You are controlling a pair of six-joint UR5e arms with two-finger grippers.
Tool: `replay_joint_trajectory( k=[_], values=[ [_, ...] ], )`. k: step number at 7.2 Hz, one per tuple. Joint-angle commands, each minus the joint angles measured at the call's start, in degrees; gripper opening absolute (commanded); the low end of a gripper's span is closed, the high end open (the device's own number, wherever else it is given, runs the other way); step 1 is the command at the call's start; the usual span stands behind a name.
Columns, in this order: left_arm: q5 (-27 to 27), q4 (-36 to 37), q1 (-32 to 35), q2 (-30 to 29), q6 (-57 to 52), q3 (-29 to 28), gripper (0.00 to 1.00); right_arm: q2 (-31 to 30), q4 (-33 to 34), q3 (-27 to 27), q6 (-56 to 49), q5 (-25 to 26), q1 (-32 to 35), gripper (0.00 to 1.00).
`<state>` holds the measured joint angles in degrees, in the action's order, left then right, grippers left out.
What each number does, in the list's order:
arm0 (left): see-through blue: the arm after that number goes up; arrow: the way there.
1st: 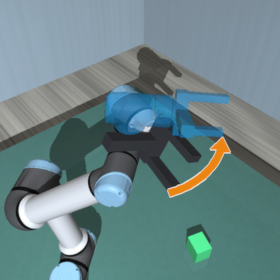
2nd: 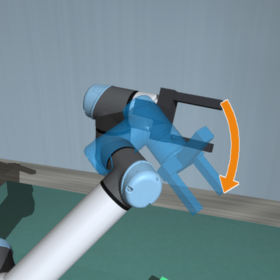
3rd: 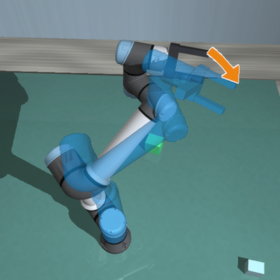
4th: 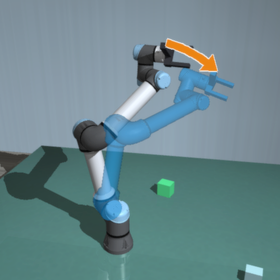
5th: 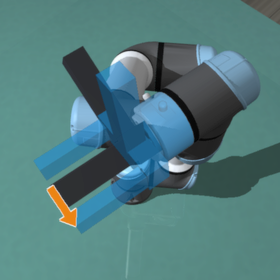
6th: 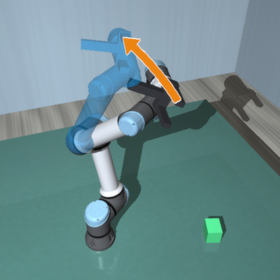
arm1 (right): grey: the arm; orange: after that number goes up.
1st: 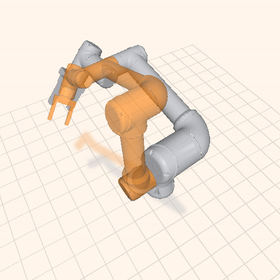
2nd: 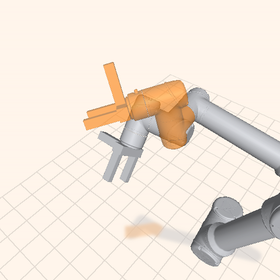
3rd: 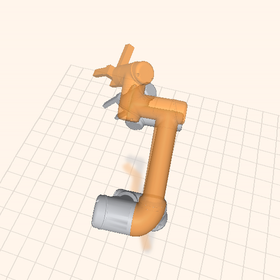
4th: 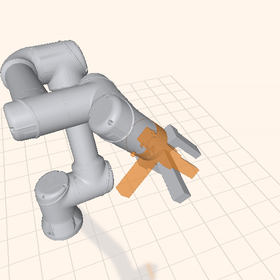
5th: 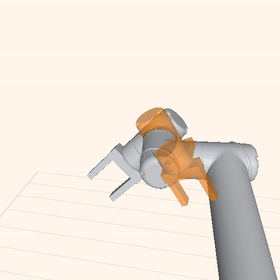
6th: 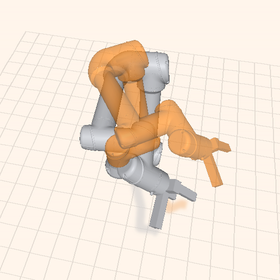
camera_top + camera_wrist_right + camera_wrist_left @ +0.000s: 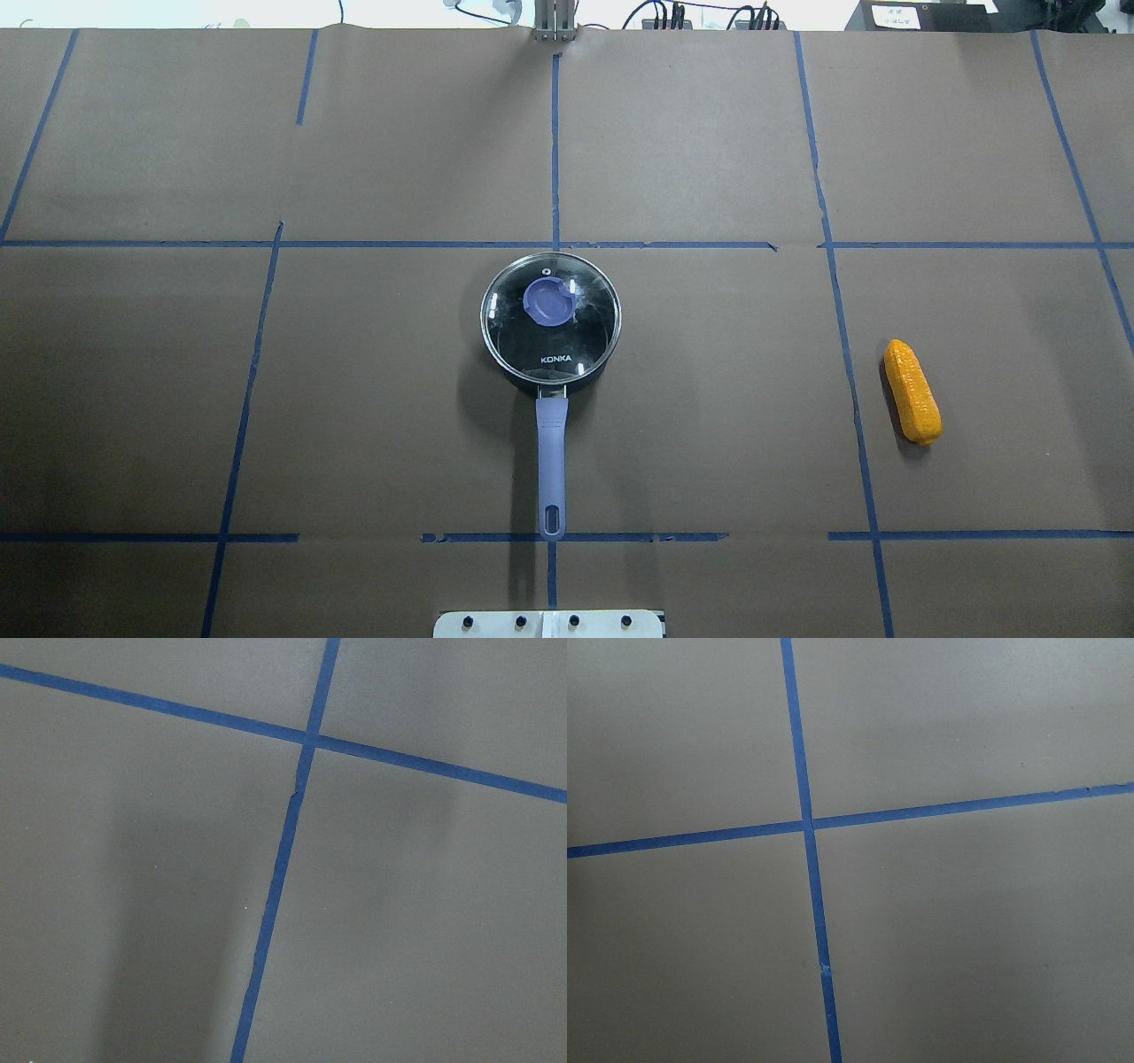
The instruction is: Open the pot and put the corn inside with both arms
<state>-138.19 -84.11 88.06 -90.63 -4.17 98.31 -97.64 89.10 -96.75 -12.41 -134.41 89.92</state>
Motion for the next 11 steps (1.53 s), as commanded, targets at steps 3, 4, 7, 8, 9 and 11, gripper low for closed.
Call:
replay_joint_trajectory(
  k=[3,4,7,8,9,11],
  values=[
    [-0.15,-8.87,-5.32,2.22,3.96,1.17,1.00,-0.53,-0.67,-0.10,-1.04,-2.07,0.00,1.00],
    [0.11,-10.62,-10.92,1.78,11.39,4.31,1.00,-1.14,-1.72,-0.11,-1.04,-2.95,0.00,1.00],
    [1.95,-11.78,-32.15,-10.89,43.06,11.90,1.00,-4.22,-8.32,0.07,-0.33,-3.40,-0.70,1.00],
    [8.40,-10.56,-42.60,-19.41,57.03,11.55,1.00,-4.23,-8.41,0.07,-0.25,-3.40,-0.79,1.00],
    [13.59,-4.72,-48.71,-27.76,65.26,10.85,1.00,-4.23,-8.50,0.07,-0.24,-3.40,-0.80,1.00],
    [21.09,4.72,-53.77,-46.48,69.71,3.51,1.00,-4.23,-8.50,-0.02,-0.16,-3.58,-1.23,1.00]
  ],
)
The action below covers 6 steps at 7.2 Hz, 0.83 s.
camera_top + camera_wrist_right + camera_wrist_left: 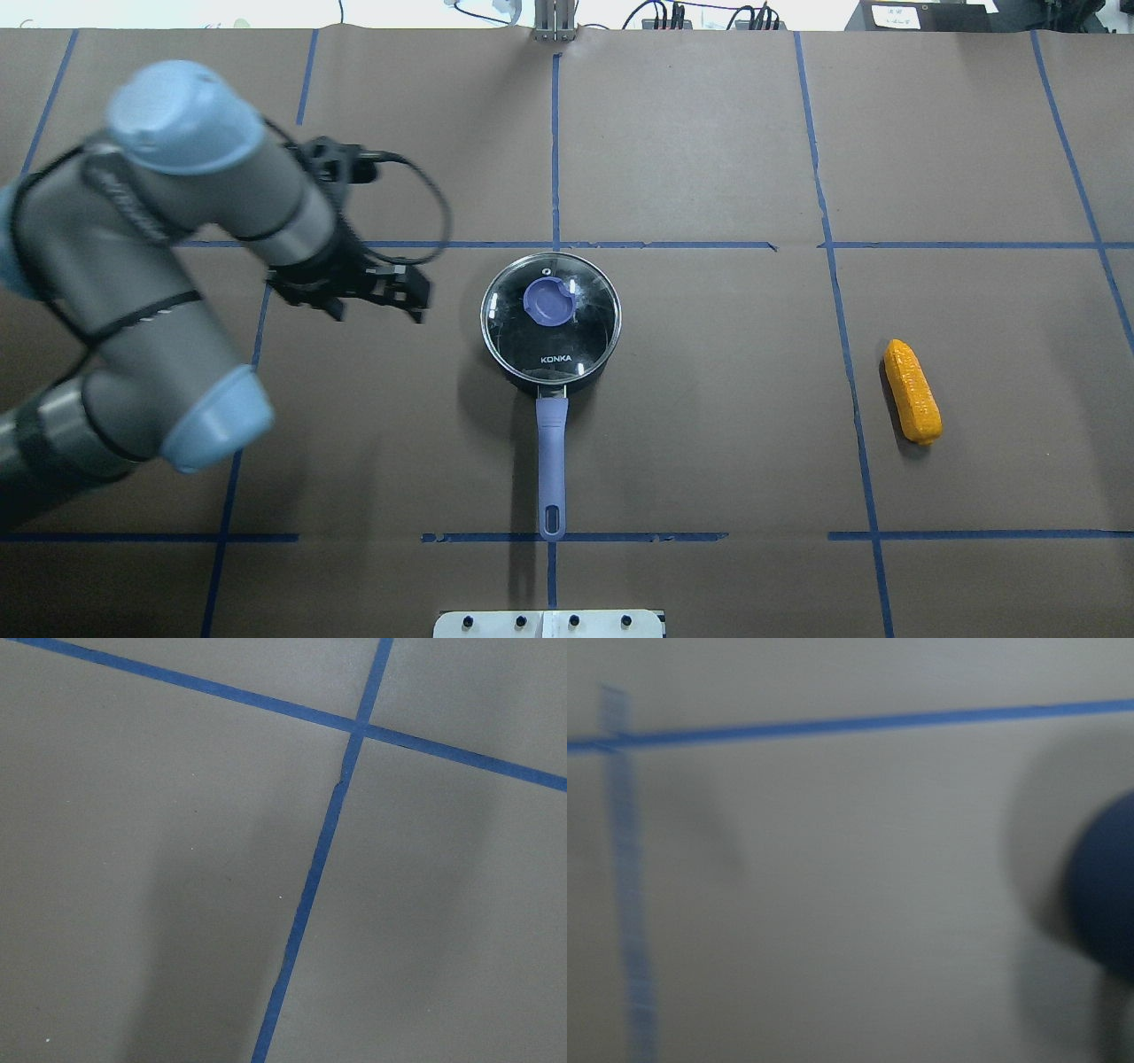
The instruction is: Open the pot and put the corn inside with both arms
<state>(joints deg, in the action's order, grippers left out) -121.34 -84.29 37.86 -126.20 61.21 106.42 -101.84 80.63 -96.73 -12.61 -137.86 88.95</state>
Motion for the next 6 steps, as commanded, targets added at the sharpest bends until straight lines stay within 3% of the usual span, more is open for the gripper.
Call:
replay_joint_trajectory(
  k=[1,3,4,6],
  values=[
    [5.66,5.01,-3.84,-14.30,6.45,-7.95,1.00,-0.02,-0.03,-0.04,0.04,-0.48,-0.36,1.00],
    [14.42,5.01,-6.13,-14.77,6.29,-10.60,1.00,-0.02,-0.03,-0.04,0.04,-0.84,-0.45,1.00],
    [15.59,4.23,-6.31,-15.56,5.86,-14.36,0.99,-0.02,-0.03,-0.04,0.12,-0.92,-0.71,1.00],
    [15.52,3.87,-8.06,-16.44,5.94,-16.33,0.99,-0.02,-0.03,0.05,0.13,-1.63,-1.06,1.00]
  ],
)
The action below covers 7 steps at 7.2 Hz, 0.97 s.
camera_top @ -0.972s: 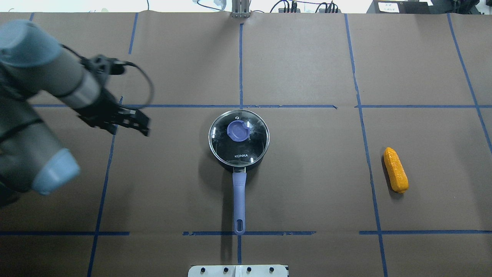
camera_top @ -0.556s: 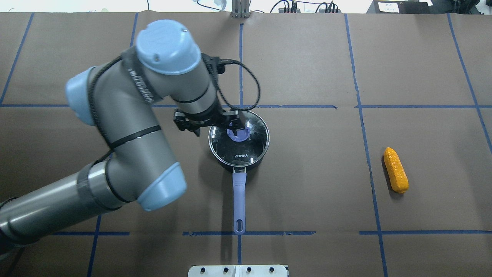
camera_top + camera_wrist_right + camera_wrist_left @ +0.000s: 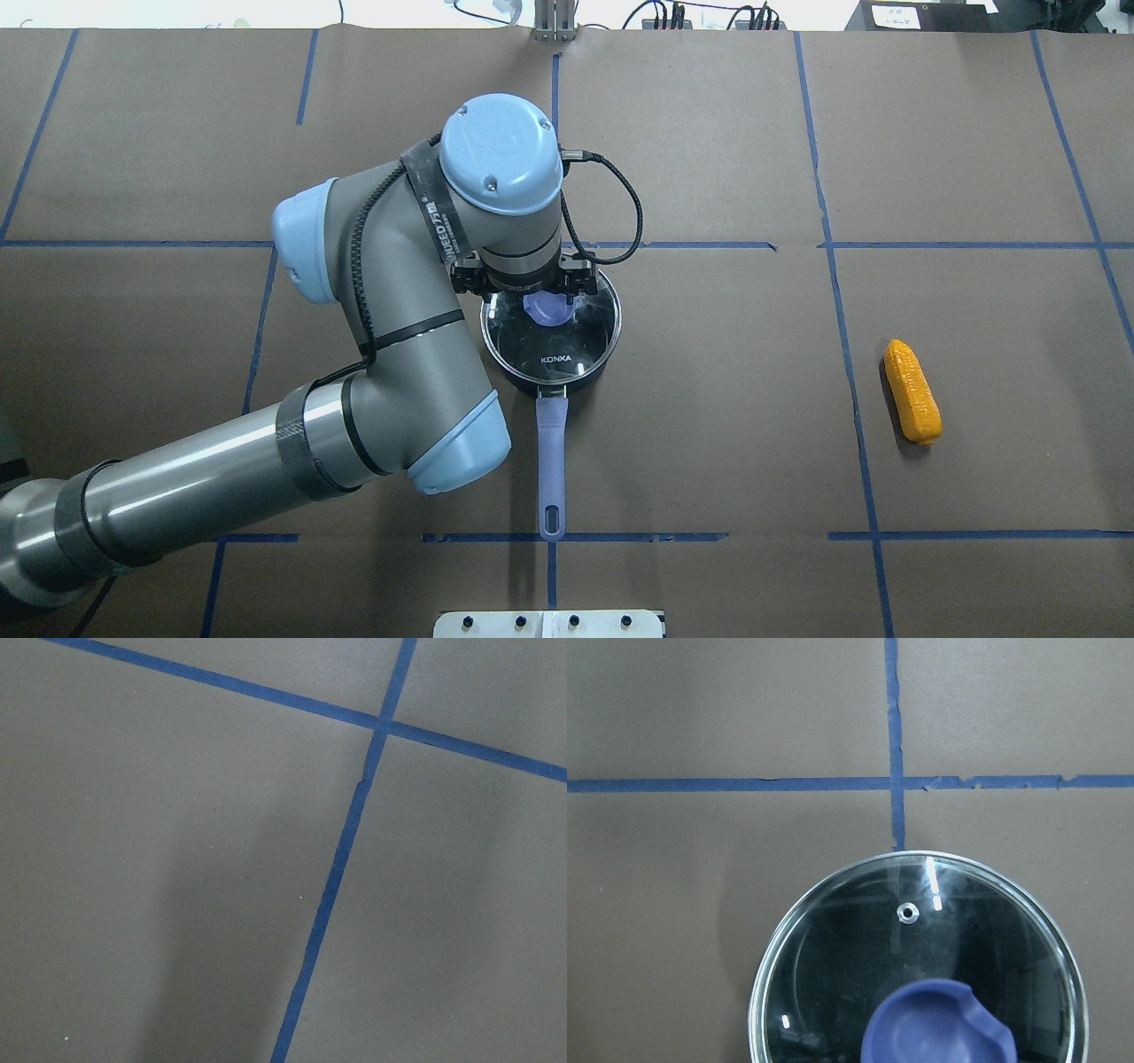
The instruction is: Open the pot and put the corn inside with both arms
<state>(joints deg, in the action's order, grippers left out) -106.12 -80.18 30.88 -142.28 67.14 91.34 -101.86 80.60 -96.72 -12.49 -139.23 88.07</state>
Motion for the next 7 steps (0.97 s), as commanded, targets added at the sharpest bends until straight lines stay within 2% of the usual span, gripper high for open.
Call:
replay_joint_trajectory(
  k=[1,7],
  values=[
    [0.30,-0.24,-1.26,-0.37,0.01,-1.26,0.99,0.00,0.00,0.04,0.01,-0.25,-0.18,1.00],
    [0.22,-0.15,-1.18,-1.87,0.01,-1.17,0.99,0.00,0.09,0.30,0.10,-0.34,-0.71,1.00]
  ],
)
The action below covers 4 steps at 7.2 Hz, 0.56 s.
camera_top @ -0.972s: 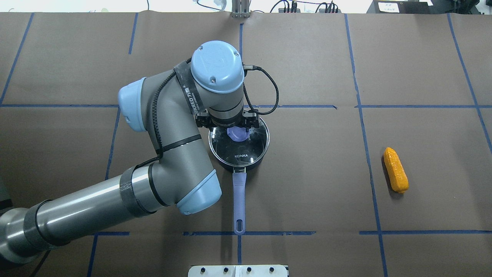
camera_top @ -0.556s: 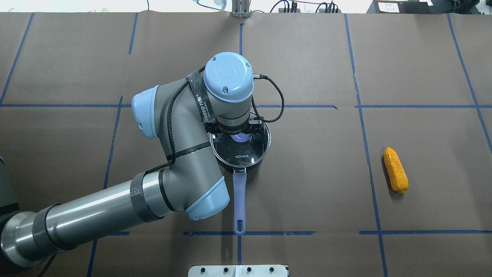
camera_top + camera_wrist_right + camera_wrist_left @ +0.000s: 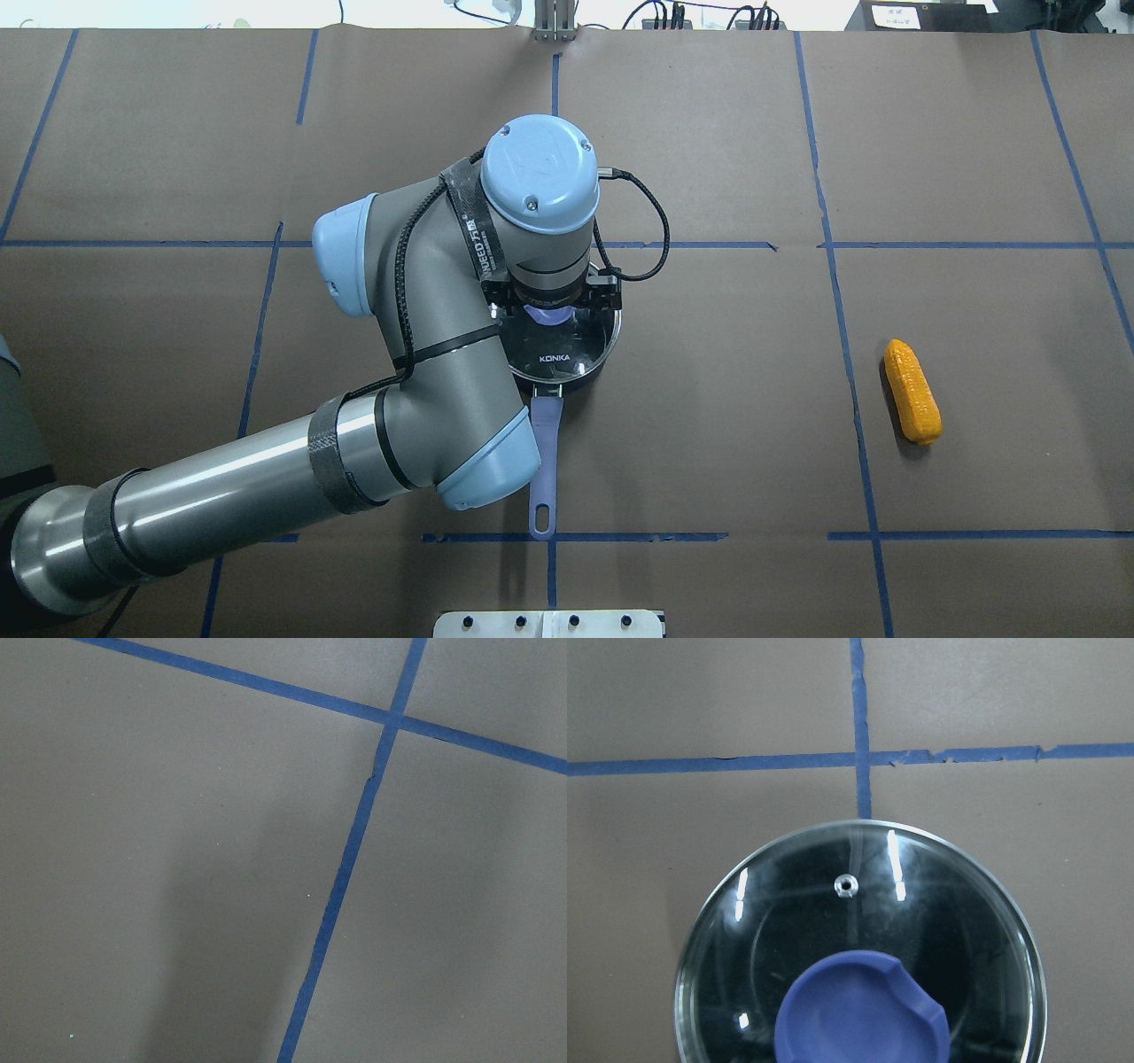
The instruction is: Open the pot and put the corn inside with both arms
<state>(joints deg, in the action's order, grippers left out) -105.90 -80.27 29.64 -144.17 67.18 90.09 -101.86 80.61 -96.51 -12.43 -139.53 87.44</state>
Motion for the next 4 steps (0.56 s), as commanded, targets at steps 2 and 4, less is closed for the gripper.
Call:
replay_joint_trajectory(
  k=[2,4],
  values=[
    [0.08,-0.41,-0.02,0.03,-0.04,-0.53,0.99,0.00,-0.02,0.35,-0.05,-0.04,-0.08,1.00],
    [0.17,-3.13,0.07,0.20,-0.12,-2.37,0.99,0.00,-0.02,0.35,-0.05,-0.04,-0.17,1.00]
  ],
)
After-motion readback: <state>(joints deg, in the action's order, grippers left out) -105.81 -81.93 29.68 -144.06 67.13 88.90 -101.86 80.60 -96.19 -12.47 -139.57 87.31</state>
